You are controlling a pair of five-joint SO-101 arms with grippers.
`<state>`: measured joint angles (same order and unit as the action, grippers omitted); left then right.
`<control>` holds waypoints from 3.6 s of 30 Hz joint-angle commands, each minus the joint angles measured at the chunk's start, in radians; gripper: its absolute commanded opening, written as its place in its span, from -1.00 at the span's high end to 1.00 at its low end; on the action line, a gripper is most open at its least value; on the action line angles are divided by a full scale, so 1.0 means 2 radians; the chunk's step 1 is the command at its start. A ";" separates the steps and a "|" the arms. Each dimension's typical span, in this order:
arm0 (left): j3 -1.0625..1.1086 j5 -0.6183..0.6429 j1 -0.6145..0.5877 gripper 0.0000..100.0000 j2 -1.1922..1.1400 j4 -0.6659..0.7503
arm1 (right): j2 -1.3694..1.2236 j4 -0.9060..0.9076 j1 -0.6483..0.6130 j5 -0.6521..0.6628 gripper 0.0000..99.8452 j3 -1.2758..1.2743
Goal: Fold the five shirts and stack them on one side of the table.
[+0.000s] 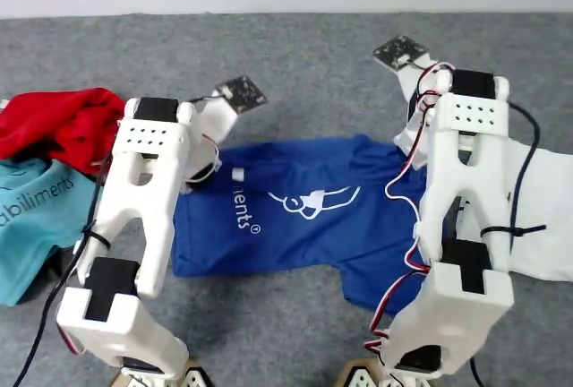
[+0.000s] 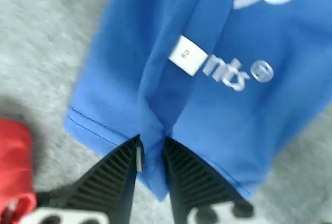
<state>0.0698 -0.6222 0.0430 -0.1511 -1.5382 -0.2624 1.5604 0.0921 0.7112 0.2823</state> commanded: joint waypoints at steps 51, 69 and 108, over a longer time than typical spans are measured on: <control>0.079 0.119 0.047 0.97 -0.045 0.059 | 0.126 0.117 -0.003 -0.089 0.98 -0.026; 0.326 -0.031 0.061 0.97 0.164 0.033 | 0.128 0.118 0.040 -0.089 0.98 -0.027; 0.096 0.191 0.354 0.97 0.019 0.101 | 0.616 0.117 0.043 -0.089 0.97 -0.362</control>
<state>0.3092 -0.2355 0.7411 -0.2125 -1.3234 0.9452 1.7538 0.1672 0.5393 -0.4496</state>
